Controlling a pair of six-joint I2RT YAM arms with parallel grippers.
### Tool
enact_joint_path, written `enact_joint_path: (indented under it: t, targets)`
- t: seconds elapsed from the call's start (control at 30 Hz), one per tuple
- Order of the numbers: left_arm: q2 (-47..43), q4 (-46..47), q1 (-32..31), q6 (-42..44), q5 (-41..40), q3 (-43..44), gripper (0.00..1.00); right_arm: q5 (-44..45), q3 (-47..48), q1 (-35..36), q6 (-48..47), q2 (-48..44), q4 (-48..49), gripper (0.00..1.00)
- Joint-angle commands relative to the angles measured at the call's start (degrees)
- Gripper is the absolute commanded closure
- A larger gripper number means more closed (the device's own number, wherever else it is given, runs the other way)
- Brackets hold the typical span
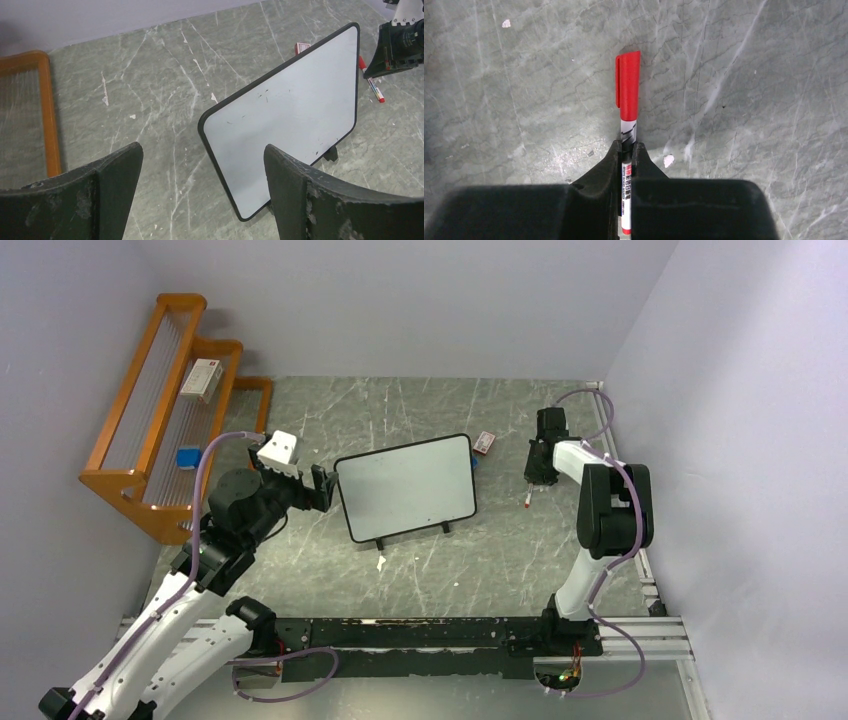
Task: Write a sentence on the whiteboard
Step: Open the whiteboard marker at the center of the board.
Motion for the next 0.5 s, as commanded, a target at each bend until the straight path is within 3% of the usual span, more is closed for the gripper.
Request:
enact_joint_path:
  t: [0.0, 0.47]
  targets:
    - [0.3, 0.9, -0.3, 0.2, 1.5, 0.3, 0.07, 0.4, -1.4, -0.2, -1.2, -3.1, -1.1, 1.00]
    - [5.0, -5.8, -0.3, -3.9, 7.5, 10.5, 0.04, -3.3, -2.1, 7.4, -3.8, -29.2, -8.8, 1.00]
